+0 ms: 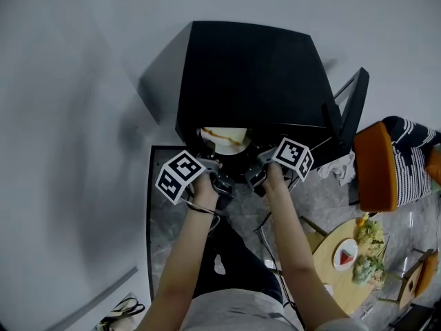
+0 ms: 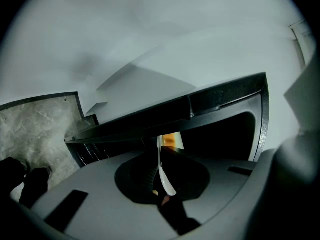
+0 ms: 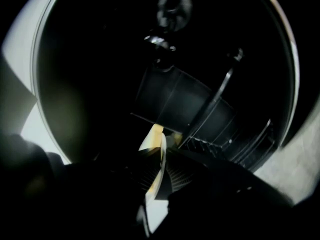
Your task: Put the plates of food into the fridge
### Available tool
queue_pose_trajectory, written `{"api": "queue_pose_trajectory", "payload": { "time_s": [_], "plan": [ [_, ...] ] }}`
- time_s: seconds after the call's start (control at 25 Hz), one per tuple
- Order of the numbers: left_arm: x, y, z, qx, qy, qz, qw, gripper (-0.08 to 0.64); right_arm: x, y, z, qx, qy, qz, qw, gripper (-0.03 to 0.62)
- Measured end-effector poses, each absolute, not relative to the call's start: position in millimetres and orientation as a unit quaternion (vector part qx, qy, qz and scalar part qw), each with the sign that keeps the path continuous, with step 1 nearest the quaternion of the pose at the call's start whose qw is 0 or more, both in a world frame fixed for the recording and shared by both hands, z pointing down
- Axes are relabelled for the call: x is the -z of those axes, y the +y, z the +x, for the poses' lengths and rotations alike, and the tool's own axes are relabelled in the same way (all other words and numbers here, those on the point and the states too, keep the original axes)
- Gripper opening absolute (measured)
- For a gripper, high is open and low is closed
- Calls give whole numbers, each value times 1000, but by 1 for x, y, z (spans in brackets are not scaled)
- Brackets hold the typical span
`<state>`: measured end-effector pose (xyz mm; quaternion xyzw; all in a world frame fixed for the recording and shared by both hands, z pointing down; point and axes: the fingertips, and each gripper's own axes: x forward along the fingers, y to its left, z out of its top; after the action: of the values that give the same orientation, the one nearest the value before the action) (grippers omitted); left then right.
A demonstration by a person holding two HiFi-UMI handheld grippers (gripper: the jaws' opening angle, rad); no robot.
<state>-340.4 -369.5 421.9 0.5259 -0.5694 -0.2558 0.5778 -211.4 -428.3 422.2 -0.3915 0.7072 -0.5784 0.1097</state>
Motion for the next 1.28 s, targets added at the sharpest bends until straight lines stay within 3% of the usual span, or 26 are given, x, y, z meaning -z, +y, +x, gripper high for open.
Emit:
{"api": "queue_pose_trajectory", "payload": {
  "time_s": [0.08,0.2,0.36,0.44,0.52,0.6,1.28],
  "plan": [
    [-423,-370,-340,259,-569,521,581,26,-420,-429,-211,560,720,-398,101,26],
    [-424,-372,-342,265,-567,516,584,26,-411,-424,-203,530,737,-407,100,104],
    [-424,-372,-341,264,-564,520,585,26,-403,-389,-193,408,802,-431,66,104],
    [-422,-373,-341,264,-560,527,583,26,-399,-366,-204,287,856,-429,22,96],
    [-422,-374,-342,263,-556,531,582,26,-402,-345,-226,178,894,-410,-41,35],
    [-422,-374,-342,263,-553,534,583,26,-411,-333,-245,133,906,-391,-91,15],
    [-412,-354,-334,243,-525,590,563,26,-420,-381,-259,195,890,-402,-90,12]
  ]
}}
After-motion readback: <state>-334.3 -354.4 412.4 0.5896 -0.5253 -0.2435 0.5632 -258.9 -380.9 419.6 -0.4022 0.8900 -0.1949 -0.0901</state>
